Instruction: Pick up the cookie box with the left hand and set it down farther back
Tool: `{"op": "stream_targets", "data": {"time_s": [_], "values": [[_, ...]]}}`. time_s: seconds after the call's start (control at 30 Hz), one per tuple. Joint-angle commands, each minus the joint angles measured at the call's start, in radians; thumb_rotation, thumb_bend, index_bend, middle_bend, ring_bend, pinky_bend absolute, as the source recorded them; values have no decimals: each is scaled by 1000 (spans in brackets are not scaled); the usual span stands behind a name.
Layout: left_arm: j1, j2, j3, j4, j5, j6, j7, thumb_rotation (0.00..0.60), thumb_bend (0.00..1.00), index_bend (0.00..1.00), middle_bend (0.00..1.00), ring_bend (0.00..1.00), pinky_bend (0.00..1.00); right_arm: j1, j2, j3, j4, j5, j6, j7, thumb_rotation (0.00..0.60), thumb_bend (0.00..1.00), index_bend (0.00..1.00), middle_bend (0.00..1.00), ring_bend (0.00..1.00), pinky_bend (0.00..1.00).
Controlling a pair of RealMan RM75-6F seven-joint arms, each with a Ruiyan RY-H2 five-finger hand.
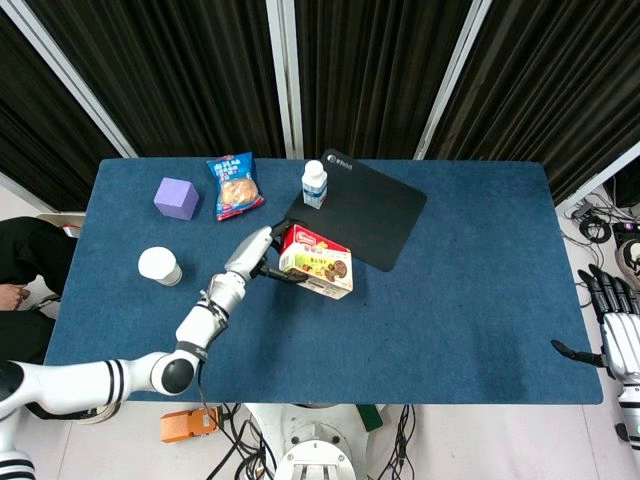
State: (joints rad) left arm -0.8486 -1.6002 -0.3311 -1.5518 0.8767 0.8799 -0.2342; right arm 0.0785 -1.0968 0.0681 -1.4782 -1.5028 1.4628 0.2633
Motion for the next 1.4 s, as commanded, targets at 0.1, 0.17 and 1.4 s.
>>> {"op": "stream_targets", "data": {"time_s": [0.1,0.17,1.4], "values": [[83,-225,46,276,235,97,-184,600,47,377,430,331,364,-1,4,0,-8,4,-2,-5,600,0,0,0,0,0],[85,-262,59,345,281,114,-218,600,45,377,430,328,347,-3,5,0,-10,6,0,-6,600,0,0,0,0,0],[355,277,127,-99,302,415,345,600,0,0,0,0,5,9,16,-1,59,1,-27,93,600,0,0,0,0,0]]}}
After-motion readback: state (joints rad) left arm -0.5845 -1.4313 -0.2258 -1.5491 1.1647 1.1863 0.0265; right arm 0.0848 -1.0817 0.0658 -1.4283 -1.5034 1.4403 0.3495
